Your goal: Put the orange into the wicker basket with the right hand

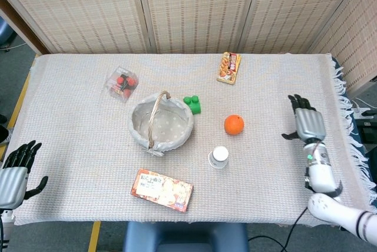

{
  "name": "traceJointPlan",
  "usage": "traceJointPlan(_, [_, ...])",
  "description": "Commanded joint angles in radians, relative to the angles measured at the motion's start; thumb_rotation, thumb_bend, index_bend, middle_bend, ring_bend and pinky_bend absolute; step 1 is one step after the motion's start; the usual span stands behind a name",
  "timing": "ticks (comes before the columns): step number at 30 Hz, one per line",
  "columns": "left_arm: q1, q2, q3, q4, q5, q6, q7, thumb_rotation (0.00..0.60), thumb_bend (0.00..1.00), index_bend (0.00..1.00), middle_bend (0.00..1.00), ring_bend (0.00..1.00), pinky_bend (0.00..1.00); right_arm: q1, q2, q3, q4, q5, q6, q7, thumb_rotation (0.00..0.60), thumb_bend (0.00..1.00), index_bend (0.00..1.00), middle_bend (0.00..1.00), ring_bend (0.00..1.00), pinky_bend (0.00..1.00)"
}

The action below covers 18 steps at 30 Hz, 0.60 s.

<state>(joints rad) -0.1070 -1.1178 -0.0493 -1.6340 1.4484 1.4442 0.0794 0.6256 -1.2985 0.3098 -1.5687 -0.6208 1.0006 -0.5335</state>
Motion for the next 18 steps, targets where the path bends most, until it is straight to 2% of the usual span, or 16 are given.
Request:
traceJointPlan(1, [0.001, 0.002, 0.0, 0.001, -0.002, 0.0, -0.005, 0.6, 0.34, 0.0, 0.0, 0.0, 0.1, 0.075, -0.085, 0.019, 0.056, 0.067, -0.014, -0.054, 0.6, 0.02, 0.0, 0.0, 0.0, 0.23])
traceJointPlan(9, [0.001, 0.008, -0.001, 0.0, -0.007, -0.004, -0.019, 0.6, 0.33, 0.0, 0.0, 0.0, 0.1, 0.149, -0.165, 0.006, 0.058, 0.125, -0.007, -0.088, 0.6, 0.02, 0.02, 0.0, 0.0, 0.24])
traceJointPlan(18, [-0.002, 0.009, 0.0, -0.006, -0.007, -0.011, -0.027, 0.6, 0.34, 0.0, 0.0, 0.0, 0.1, 0.206, -0.26, -0.019, 0.147, 0.145, -0.016, -0.106, 0.6, 0.04, 0.1, 0.0, 0.0, 0.26])
